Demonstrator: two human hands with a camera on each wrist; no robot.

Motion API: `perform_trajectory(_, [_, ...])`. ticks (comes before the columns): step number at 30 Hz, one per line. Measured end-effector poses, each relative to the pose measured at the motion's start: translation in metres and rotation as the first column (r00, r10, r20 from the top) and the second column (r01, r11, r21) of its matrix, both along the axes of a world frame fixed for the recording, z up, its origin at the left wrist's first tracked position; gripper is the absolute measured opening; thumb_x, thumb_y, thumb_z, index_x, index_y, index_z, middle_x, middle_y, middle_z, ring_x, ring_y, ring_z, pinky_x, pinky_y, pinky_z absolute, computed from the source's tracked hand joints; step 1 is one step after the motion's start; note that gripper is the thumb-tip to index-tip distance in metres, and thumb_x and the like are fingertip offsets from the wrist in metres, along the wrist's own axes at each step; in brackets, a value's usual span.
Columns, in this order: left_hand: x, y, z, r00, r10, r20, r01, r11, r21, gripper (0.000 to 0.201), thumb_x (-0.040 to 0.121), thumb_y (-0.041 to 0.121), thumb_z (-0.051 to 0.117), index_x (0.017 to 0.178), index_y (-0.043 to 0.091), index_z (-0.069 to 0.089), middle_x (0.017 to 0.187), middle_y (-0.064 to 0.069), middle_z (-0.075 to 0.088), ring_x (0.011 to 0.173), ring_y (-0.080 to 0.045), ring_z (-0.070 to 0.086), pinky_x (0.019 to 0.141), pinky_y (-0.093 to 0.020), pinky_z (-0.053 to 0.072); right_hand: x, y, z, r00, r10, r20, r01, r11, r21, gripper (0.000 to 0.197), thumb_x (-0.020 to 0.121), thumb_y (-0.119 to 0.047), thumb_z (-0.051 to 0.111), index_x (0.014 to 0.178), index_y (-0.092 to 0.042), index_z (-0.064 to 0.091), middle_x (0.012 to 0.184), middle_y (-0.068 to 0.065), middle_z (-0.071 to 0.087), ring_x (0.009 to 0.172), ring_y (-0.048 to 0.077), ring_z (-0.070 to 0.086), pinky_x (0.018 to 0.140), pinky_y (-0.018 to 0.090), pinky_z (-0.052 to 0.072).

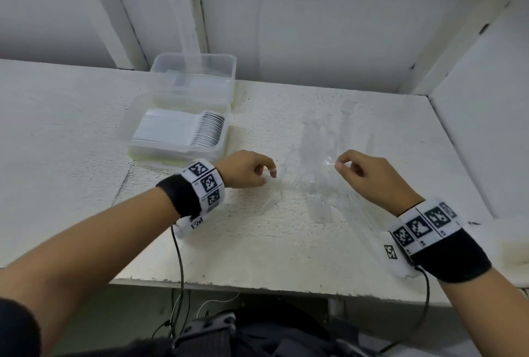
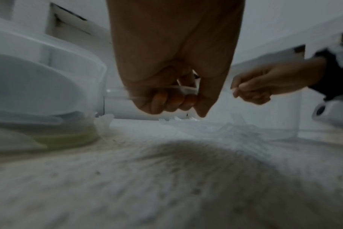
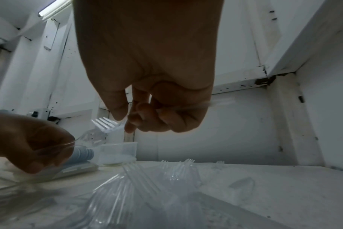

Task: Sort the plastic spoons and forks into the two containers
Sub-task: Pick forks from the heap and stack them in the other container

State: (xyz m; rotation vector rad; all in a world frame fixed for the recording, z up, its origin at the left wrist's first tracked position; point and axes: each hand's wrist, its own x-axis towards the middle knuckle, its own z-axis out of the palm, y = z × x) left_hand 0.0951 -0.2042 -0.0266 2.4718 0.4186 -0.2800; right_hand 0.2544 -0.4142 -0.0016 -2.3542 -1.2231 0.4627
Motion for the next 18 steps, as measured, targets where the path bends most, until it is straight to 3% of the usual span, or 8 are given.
perform_trajectory(3, [0.008, -0.005, 0.003, 0.981, -0.135, -0.14, 0.146, 0.987, 0.069, 0.046, 0.087, 0.008, 0.05, 0.127, 0.031, 0.057, 0.068, 0.01, 0.047, 0.061, -0.004, 0.042, 0.058, -0.014, 0.033, 0.001, -0.007, 0.001, 0.998, -0.052, -0.027, 0.053, 0.998, 0.038, 0.016, 0.095, -0.032, 0.048, 0.092, -0.02, 0.058, 0.059, 0.001, 0.049, 0.055, 0.015, 0.043, 0.058, 0.029, 0.038])
perform_trajectory(7, [0.011, -0.01, -0.002, 0.973, -0.165, -0.16, 0.19, 0.969, 0.156, 0.033, 0.091, 0.018, 0.052, 0.121, 0.025, 0.062, 0.098, 0.0, 0.062, 0.094, -0.017, 0.057, 0.074, -0.021, 0.038, -0.002, -0.009, 0.001, 0.994, -0.078, -0.078, 0.082, 0.995, 0.049, 0.016, 0.095, -0.033, 0.048, 0.093, -0.02, 0.058, 0.061, 0.001, 0.048, 0.056, 0.014, 0.041, 0.057, 0.026, 0.036])
perform_trajectory(9, [0.007, -0.01, -0.004, 0.984, -0.158, -0.083, 0.169, 0.973, 0.156, 0.026, 0.091, 0.023, 0.055, 0.115, 0.02, 0.065, 0.107, -0.003, 0.063, 0.095, -0.016, 0.055, 0.076, -0.021, 0.038, -0.003, -0.008, 0.0, 0.992, -0.079, -0.099, 0.086, 0.994, 0.07, 0.015, 0.094, -0.032, 0.051, 0.093, -0.02, 0.058, 0.061, -0.001, 0.046, 0.056, 0.012, 0.041, 0.056, 0.023, 0.035])
perform_trajectory(12, [-0.007, -0.009, -0.006, 0.99, -0.106, 0.096, 0.095, 0.989, 0.109, 0.026, 0.09, 0.03, 0.059, 0.109, 0.014, 0.067, 0.095, -0.002, 0.054, 0.084, -0.012, 0.05, 0.073, -0.021, 0.036, 0.002, -0.004, -0.002, 0.991, -0.106, -0.087, 0.113, 0.99, 0.085, 0.013, 0.092, -0.029, 0.054, 0.094, -0.018, 0.061, 0.062, -0.007, 0.046, 0.057, 0.006, 0.042, 0.055, 0.018, 0.033])
perform_trajectory(14, [-0.019, -0.007, -0.006, 0.976, -0.032, 0.215, 0.02, 0.998, 0.057, 0.026, 0.091, 0.032, 0.058, 0.106, 0.013, 0.068, 0.094, 0.003, 0.05, 0.079, -0.007, 0.048, 0.07, -0.016, 0.034, 0.007, 0.002, -0.002, 0.995, -0.097, 0.002, 0.097, 0.994, 0.05, 0.019, 0.094, -0.028, 0.052, 0.097, -0.015, 0.065, 0.066, -0.009, 0.054, 0.062, 0.005, 0.048, 0.056, 0.018, 0.034])
perform_trajectory(16, [-0.029, -0.004, -0.004, 0.955, 0.05, 0.292, -0.059, 0.998, 0.022, 0.024, 0.093, 0.029, 0.054, 0.101, 0.01, 0.068, 0.092, 0.003, 0.05, 0.076, -0.006, 0.047, 0.068, -0.008, 0.033, 0.01, 0.014, -0.002, 0.988, 0.007, 0.152, -0.001, 0.999, -0.035, 0.025, 0.095, -0.031, 0.049, 0.108, -0.019, 0.067, 0.081, -0.003, 0.063, 0.073, 0.013, 0.057, 0.061, 0.023, 0.037])
perform_trajectory(18, [-0.038, 0.0, -0.003, 0.934, 0.133, 0.332, -0.14, 0.99, -0.003, 0.022, 0.096, 0.025, 0.049, 0.092, 0.01, 0.065, 0.083, 0.006, 0.052, 0.073, -0.006, 0.048, 0.065, -0.009, 0.034, 0.009, 0.027, -0.004, 0.917, 0.246, 0.312, -0.181, 0.958, -0.224, 0.029, 0.096, -0.03, 0.046, 0.12, -0.028, 0.063, 0.104, 0.0, 0.06, 0.085, 0.018, 0.059, 0.064, 0.024, 0.037])
